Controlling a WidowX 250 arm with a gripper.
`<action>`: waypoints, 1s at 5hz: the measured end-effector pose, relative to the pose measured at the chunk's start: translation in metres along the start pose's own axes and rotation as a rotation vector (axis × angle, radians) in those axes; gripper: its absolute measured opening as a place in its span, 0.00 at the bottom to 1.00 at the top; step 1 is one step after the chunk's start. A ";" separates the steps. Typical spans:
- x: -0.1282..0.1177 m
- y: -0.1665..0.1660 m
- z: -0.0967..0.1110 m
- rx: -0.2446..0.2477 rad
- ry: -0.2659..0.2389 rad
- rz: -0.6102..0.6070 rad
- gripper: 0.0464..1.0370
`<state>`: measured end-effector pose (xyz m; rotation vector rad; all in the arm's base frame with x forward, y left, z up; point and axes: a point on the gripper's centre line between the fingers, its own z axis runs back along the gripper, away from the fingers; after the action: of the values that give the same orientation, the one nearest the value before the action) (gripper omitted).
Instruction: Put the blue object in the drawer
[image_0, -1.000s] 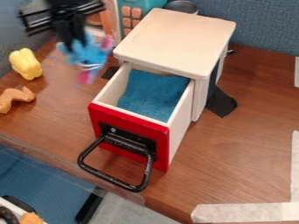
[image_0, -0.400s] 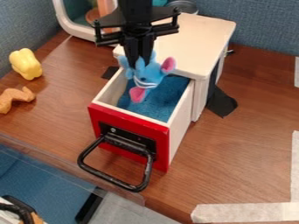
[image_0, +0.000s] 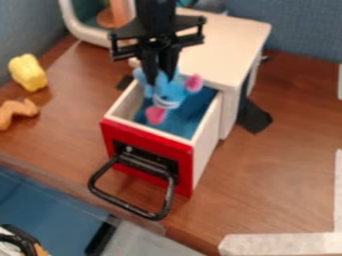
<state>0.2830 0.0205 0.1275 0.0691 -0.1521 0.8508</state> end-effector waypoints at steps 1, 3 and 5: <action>-0.005 0.005 0.011 -0.020 -0.002 -0.010 0.55; -0.015 0.020 0.046 -0.062 -0.021 -0.103 0.97; -0.038 0.035 0.052 0.050 -0.072 -0.457 0.96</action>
<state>0.2262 0.0093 0.1732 0.1742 -0.1738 0.3962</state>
